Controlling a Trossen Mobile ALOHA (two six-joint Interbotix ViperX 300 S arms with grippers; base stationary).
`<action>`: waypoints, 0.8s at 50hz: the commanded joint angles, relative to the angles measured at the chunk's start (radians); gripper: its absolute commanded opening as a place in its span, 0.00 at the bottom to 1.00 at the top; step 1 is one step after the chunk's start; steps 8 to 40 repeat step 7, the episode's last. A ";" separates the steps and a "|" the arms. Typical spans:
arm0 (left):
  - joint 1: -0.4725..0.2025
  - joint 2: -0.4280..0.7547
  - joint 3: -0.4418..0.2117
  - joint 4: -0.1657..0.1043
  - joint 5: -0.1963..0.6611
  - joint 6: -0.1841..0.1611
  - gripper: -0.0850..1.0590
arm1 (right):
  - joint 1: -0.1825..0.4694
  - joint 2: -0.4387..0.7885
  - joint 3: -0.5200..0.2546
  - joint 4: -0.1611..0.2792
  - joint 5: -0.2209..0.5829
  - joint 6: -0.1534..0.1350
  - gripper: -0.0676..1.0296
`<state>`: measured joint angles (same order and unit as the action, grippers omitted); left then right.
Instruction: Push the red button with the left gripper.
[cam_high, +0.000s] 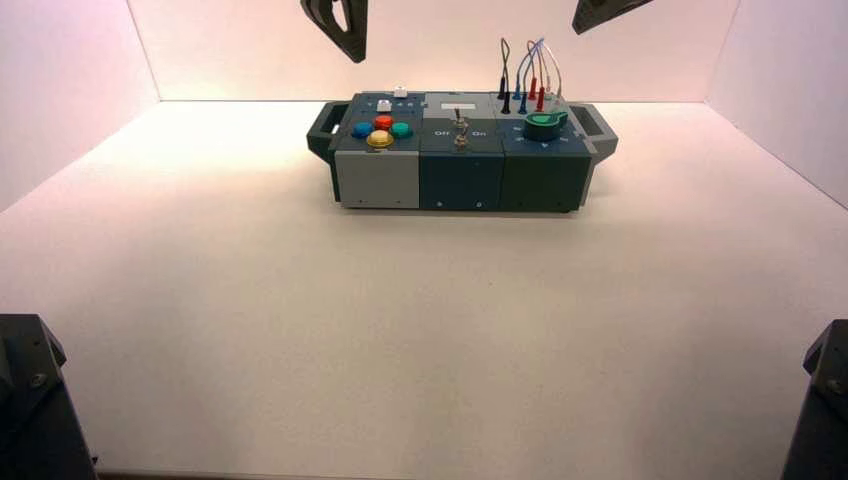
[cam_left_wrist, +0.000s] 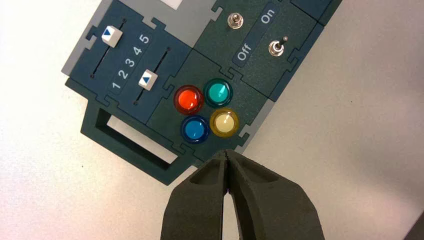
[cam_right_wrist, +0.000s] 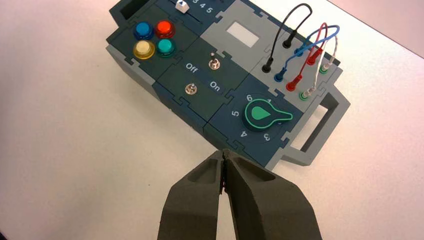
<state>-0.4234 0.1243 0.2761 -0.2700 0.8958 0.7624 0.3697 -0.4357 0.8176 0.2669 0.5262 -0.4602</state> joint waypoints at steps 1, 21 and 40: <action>-0.003 -0.044 -0.009 0.000 -0.003 0.003 0.05 | -0.005 -0.015 -0.020 0.002 -0.005 0.000 0.04; -0.003 -0.048 -0.005 0.000 -0.005 0.003 0.05 | -0.003 -0.015 -0.020 0.002 -0.005 0.000 0.04; -0.003 -0.048 -0.005 0.000 -0.005 0.003 0.05 | -0.003 -0.015 -0.020 0.002 -0.005 0.000 0.04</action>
